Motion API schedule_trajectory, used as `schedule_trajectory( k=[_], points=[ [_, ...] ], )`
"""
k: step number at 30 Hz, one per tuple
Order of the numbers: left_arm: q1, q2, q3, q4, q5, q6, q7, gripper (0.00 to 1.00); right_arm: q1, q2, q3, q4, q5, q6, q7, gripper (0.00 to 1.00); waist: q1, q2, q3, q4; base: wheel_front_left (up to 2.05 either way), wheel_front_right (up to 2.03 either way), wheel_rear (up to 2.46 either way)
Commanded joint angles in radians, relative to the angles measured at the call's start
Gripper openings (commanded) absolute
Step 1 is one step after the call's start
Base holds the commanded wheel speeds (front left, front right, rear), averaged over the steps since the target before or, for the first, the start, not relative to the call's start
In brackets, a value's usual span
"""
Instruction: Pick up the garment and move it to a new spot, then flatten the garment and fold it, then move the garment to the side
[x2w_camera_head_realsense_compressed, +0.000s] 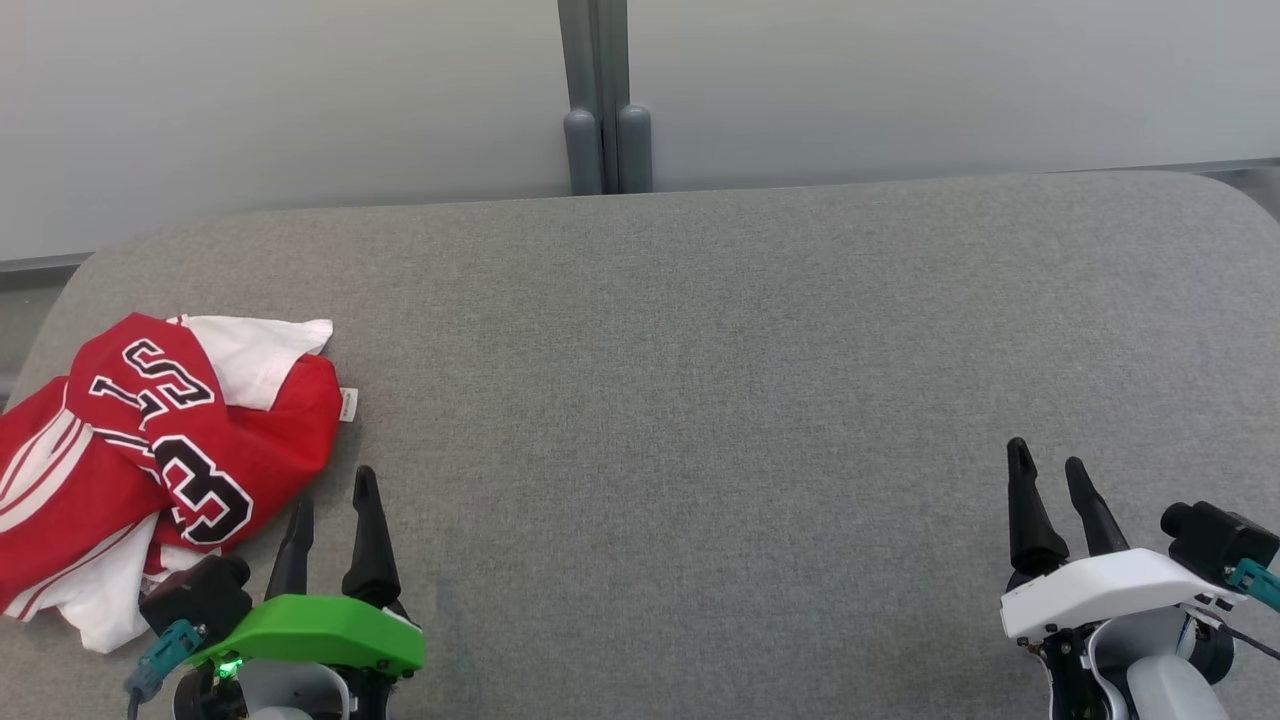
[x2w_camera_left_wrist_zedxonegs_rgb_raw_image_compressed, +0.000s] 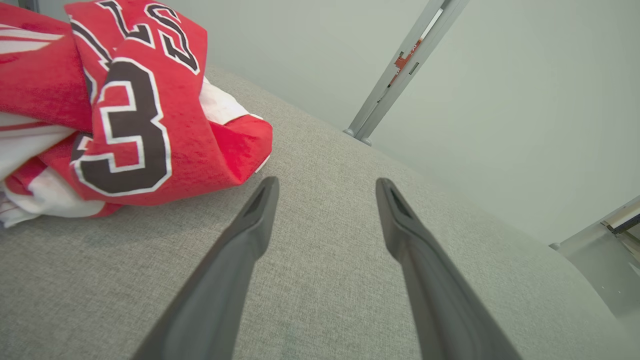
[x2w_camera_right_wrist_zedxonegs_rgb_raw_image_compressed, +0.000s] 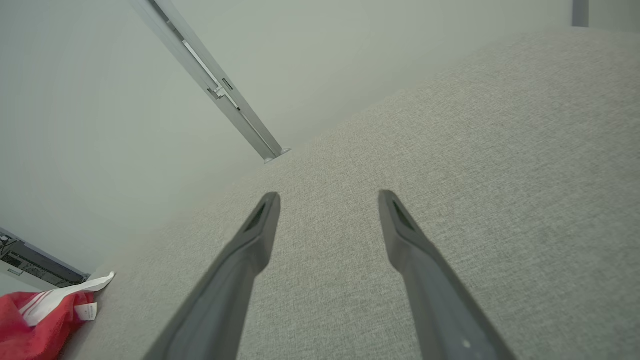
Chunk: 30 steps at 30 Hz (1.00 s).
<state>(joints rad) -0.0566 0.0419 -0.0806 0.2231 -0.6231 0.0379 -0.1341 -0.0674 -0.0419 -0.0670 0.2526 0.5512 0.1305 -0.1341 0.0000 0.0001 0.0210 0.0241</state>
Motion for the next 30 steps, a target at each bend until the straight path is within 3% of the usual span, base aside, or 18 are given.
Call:
schedule_trajectory(
  k=[1, 30],
  points=[
    [-0.020, 0.007, -0.005, -0.011, 0.031, 0.006, -0.012, 1.00, -0.020, -0.006, 0.004, -0.008, -0.032, 0.000, -0.011, 1.00, 0.0000, -0.0001, 0.000, 0.001, 0.00, 0.00, 0.00],
    [0.011, 0.010, -0.042, 0.047, 0.291, 0.001, -0.078, 1.00, 0.018, -0.009, 0.034, 0.041, -0.311, 0.000, -0.079, 1.00, 0.0000, -0.0001, -0.027, 0.020, 0.00, 0.00, 0.00]
  ],
)
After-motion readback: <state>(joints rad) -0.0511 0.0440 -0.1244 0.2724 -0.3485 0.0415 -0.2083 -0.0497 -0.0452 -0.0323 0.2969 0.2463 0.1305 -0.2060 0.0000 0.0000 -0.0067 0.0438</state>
